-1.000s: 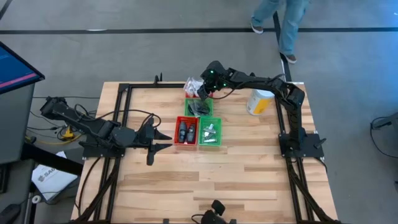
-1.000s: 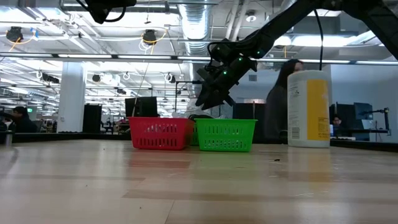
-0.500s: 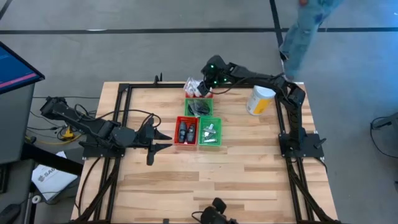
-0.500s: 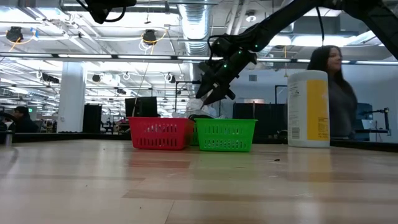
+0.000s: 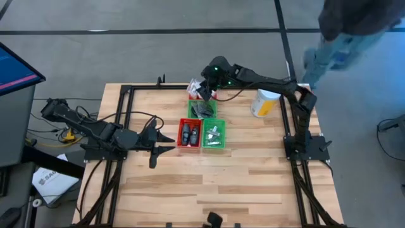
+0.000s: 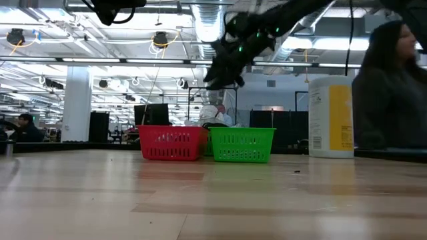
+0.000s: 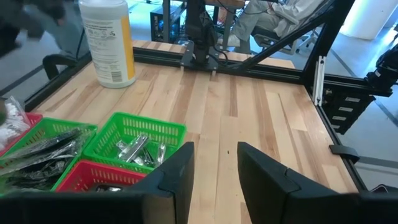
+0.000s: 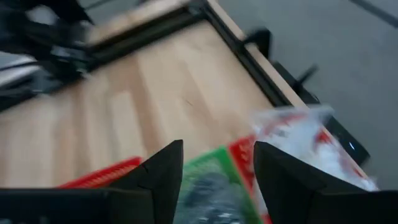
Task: Pick & Place Travel size toiletries
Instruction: Return to Home Position
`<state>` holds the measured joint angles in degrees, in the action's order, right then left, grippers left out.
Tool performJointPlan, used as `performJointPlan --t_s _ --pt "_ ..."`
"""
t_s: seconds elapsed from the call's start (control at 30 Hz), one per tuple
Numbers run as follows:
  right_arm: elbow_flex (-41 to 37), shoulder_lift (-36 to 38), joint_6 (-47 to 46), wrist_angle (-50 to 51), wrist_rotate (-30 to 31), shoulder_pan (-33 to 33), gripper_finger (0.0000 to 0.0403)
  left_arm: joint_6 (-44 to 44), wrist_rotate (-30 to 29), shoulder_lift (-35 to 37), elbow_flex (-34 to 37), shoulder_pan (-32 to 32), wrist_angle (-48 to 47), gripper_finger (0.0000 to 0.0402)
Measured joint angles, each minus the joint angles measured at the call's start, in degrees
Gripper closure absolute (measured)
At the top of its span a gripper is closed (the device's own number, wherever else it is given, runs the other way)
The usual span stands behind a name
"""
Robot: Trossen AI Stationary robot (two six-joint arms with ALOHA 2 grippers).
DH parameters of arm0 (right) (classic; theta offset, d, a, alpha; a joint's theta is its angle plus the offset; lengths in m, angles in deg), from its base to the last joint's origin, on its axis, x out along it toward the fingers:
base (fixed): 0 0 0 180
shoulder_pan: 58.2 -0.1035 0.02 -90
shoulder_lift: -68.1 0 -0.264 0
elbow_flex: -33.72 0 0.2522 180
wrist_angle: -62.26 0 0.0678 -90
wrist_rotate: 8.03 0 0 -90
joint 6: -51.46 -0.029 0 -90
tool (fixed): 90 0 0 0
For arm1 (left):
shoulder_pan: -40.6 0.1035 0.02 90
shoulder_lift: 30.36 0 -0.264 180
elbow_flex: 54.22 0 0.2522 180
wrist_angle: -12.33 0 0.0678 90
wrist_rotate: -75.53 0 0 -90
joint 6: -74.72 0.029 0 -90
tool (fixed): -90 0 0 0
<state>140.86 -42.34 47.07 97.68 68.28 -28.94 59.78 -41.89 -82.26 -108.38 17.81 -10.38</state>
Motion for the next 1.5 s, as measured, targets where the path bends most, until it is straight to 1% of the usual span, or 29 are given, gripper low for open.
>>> performJointPlan --t_s 0.17,0.3,0.53,0.6,0.87,0.97,1.2,1.27,1.33,1.43,1.5 --pt "0.0 5.3 0.9 0.3 -0.2 -3.5 0.0227 2.0 -0.1 0.0 0.0 0.0 0.0 0.0289" --pt "0.0 8.4 3.1 1.3 -0.1 -7.0 0.0233 2.3 -2.3 0.0 0.0 0.0 0.0 0.0289" --pt "0.0 11.2 3.6 2.0 -0.1 -12.6 0.0237 3.9 -2.6 0.1 0.1 0.0 0.0 0.0289" --pt "0.0 11.5 4.3 2.1 0.1 -13.7 0.0236 4.3 -2.6 1.1 0.8 0.0 0.0 0.0289" --pt "0.0 12.0 4.4 2.8 0.4 -17.4 0.0231 2.4 -5.5 8.7 7.6 0.0 1.8 0.0289" --pt "0.0 12.0 4.6 2.9 1.8 -18.3 0.0232 2.2 -5.6 11.4 10.8 -0.1 3.6 0.0289" --pt "-0.3 12.0 5.0 5.1 2.1 -20.7 0.0233 0.9 -5.7 15.4 17.0 -0.1 7.9 0.0289" --pt "-2.4 13.2 4.7 4.8 2.4 -21.6 0.0232 0.9 -6.6 15.7 18.2 -0.1 8.7 0.0289" --pt "-5.9 15.5 3.9 1.9 4.6 -22.8 0.0230 0.9 -8.0 15.6 18.8 -0.1 8.8 0.0289" --pt "-14.3 21.6 2.7 -4.0 7.5 -24.3 0.0229 0.9 -8.3 15.6 18.9 -0.1 9.2 0.0289" --pt "-20.9 25.9 1.2 -9.1 7.8 -25.3 0.0230 1.0 -8.3 15.7 18.9 -0.1 9.5 0.0289"
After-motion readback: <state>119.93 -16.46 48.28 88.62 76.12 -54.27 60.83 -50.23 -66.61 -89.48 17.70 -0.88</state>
